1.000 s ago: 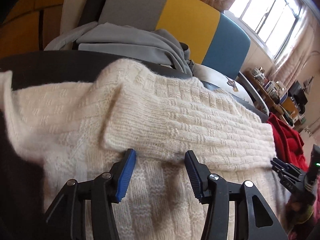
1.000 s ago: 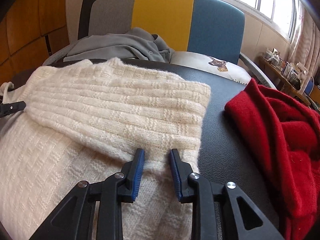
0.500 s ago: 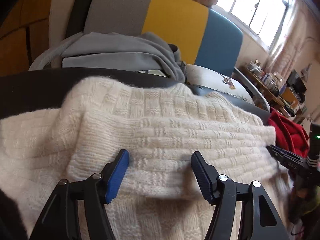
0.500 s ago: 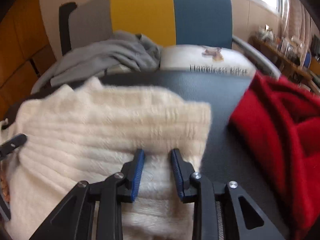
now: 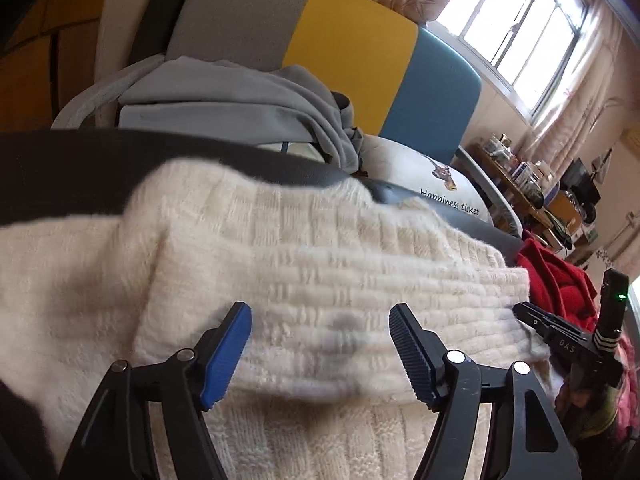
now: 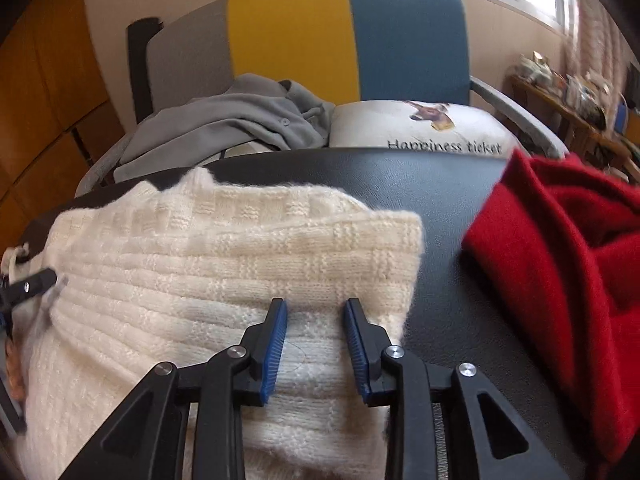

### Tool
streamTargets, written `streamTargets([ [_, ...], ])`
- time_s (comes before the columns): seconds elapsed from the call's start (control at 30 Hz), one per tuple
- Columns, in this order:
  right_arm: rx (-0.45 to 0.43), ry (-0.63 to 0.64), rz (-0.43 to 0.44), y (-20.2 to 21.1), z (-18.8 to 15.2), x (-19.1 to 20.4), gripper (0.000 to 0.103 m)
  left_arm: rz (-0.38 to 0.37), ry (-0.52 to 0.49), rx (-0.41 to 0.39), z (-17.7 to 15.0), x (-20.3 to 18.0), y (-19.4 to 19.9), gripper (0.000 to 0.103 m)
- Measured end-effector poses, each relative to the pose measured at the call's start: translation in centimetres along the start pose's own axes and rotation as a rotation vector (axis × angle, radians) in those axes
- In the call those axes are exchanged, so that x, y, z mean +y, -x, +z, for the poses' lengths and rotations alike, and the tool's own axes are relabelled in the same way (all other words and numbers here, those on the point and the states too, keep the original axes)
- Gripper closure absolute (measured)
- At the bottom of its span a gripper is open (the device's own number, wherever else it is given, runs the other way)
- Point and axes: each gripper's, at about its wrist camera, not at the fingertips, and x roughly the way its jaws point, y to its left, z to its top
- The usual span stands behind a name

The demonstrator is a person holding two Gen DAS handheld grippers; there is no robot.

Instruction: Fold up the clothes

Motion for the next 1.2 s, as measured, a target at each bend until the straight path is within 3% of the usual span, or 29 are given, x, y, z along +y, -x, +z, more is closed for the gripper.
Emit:
streamTargets([
  [0.07,-0.039,0.029,0.08,1.2,1.4,0.5,0.073,-0.021,-0.031,-0.036,1.9,-0.4,0.4,0.014],
  [0.1,-0.036,0.033,0.141,1.2,2.5,0.8,0.073,-0.036,-0.047,-0.04,3.0,-0.7,0.0,0.012],
  [0.23,0.034,0.005,0.321,-1.9,6.6,1.7,0.073,-0.029,-0.147,0.022,6.2,-2.0,-3.4,0.012],
  [0.43,0.145,-0.029,0.377,-8.9,10.8,3.0,0.073,-0.026,-0.179,0.137,8.6,-2.1,-9.7,0.013],
  [0.53,0.257,-0.041,0.419,-12.5,11.5,4.4,0.073,-0.008,-0.16,0.208,8.7,-1.7,-13.0,0.031],
  [0.6,0.254,-0.023,0.436,-13.3,11.7,5.1,0.074,-0.023,-0.153,0.192,9.0,-1.8,-13.4,0.032],
  [0.63,0.25,-0.008,0.428,-13.4,11.8,5.3,0.083,-0.043,-0.143,0.201,9.2,-1.8,-13.5,0.044],
  [0.67,0.256,0.002,0.423,-13.4,11.7,5.6,0.089,-0.06,-0.136,0.212,9.4,-1.9,-13.6,0.078],
  [0.7,0.256,0.021,0.425,-13.2,11.6,5.9,0.092,-0.067,-0.129,0.226,9.5,-1.9,-13.5,0.095],
  [0.73,0.245,0.039,0.435,-12.5,11.3,6.2,0.095,-0.079,-0.123,0.219,9.3,-2.0,-12.9,0.096],
  [0.87,0.103,0.065,0.493,-7.2,9.5,6.5,0.095,-0.147,-0.14,0.132,7.5,-2.6,-8.3,0.096],
  [0.97,0.015,0.151,0.48,-3.3,6.2,7.5,0.095,-0.153,-0.183,0.05,4.7,-3.3,-4.0,0.096],
  [1.1,0.037,0.244,0.425,-1.8,0.5,8.8,0.094,-0.174,-0.144,0.036,0.4,-2.9,-0.2,0.094],
  [1.2,0.07,0.212,0.435,-2.0,-1.8,8.5,0.091,-0.187,-0.051,0.079,-2.1,-1.7,0.4,0.074],
])
